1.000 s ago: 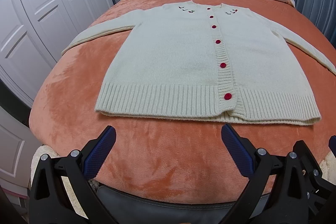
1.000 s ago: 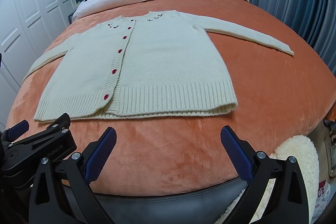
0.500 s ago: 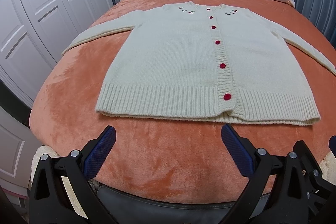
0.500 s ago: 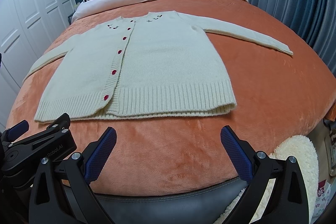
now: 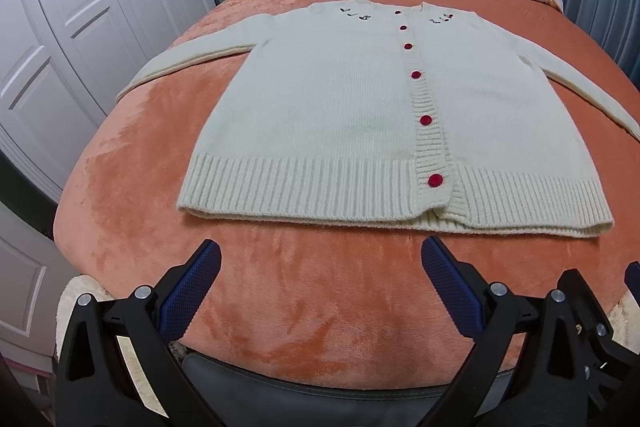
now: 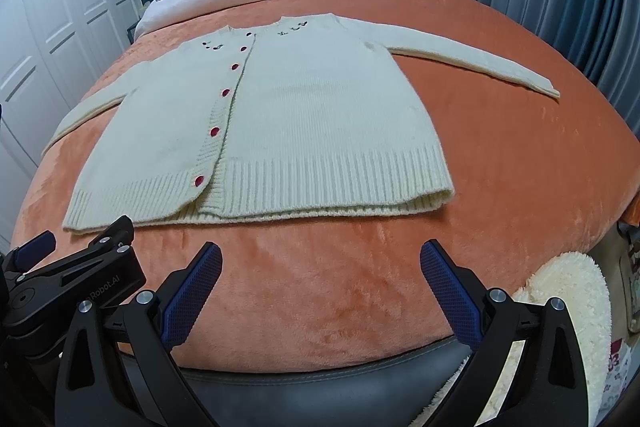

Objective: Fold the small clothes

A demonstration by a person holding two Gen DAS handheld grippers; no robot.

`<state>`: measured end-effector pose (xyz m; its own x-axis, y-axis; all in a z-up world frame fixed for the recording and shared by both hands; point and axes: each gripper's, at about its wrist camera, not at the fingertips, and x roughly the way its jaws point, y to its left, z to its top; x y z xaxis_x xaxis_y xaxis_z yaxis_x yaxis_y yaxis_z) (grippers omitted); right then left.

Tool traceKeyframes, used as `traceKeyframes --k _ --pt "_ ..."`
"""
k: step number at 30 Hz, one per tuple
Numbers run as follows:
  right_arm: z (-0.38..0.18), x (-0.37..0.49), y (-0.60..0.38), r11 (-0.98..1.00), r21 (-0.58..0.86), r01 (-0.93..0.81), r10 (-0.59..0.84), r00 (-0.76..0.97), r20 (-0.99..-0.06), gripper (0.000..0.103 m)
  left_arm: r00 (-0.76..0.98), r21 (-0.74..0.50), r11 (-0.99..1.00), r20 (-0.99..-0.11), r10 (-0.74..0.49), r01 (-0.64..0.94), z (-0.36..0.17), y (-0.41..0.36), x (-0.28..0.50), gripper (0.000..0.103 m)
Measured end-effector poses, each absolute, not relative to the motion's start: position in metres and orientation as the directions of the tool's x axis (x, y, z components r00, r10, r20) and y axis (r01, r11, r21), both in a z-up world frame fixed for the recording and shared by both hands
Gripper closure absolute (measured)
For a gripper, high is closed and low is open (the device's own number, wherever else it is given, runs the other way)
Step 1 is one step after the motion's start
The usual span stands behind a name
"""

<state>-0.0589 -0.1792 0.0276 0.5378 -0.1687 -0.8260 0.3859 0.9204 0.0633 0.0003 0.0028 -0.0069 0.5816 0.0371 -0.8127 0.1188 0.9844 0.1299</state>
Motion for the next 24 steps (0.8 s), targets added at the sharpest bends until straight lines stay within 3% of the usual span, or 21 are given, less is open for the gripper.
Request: traceKeyframes --k 9,14,21,24 --pt "0.022 -0.057 -0.178 0.92 0.065 0.386 -0.163 0.529 -0.833 0.005 0.572 0.125 0.985 -0.819 0.034 0.12 -0.012 0.004 0.001 0.005" --pt "0.02 -0.047 -0.206 0.931 0.139 0.337 -0.085 0.571 -0.817 0.005 0.565 0.08 0.987 -0.825 -0.012 0.139 -0.015 0.01 0.01 0.005" --pt "0.005 -0.008 -0.406 0.729 0.345 0.591 -0.12 0.607 -0.786 0.005 0.574 -0.076 0.992 -0.81 -0.118 0.097 -0.004 0.04 0.057 0.005" --pt "-0.001 0.022 -0.494 0.622 0.348 0.701 -0.204 0.575 -0.793 0.005 0.582 -0.086 0.994 -0.805 -0.113 0.074 -0.004 0.044 0.08 0.005"
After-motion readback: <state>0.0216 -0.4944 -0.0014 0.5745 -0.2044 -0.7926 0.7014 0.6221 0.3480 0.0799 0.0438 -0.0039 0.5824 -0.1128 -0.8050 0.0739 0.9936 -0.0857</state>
